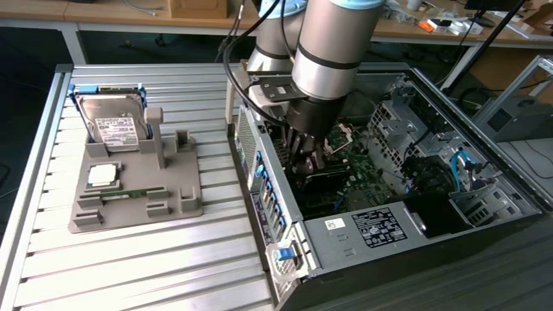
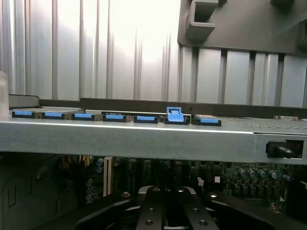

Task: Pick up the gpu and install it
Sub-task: 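Press down on the gpu until it lock into place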

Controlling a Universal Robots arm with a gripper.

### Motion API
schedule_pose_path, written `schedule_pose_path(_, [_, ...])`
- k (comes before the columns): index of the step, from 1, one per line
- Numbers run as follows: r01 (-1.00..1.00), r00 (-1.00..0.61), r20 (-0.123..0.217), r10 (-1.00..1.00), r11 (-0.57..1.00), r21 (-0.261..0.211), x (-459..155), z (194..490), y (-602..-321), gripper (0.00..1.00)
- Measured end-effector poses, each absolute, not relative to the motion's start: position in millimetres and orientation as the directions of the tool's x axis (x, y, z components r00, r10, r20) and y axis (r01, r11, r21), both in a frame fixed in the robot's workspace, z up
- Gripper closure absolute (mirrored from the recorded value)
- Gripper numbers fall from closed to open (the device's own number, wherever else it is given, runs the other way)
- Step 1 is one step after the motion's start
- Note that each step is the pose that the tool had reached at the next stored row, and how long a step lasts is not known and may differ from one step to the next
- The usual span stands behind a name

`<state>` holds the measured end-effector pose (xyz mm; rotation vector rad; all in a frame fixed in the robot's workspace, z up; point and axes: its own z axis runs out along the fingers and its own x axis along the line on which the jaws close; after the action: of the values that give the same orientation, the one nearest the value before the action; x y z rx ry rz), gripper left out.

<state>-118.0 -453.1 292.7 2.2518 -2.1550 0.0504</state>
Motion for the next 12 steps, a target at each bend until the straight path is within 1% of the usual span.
schedule_pose_path(12, [-0.999, 0.047, 0.040, -0.998, -0.047, -0.002, -104, 284, -448, 0.89])
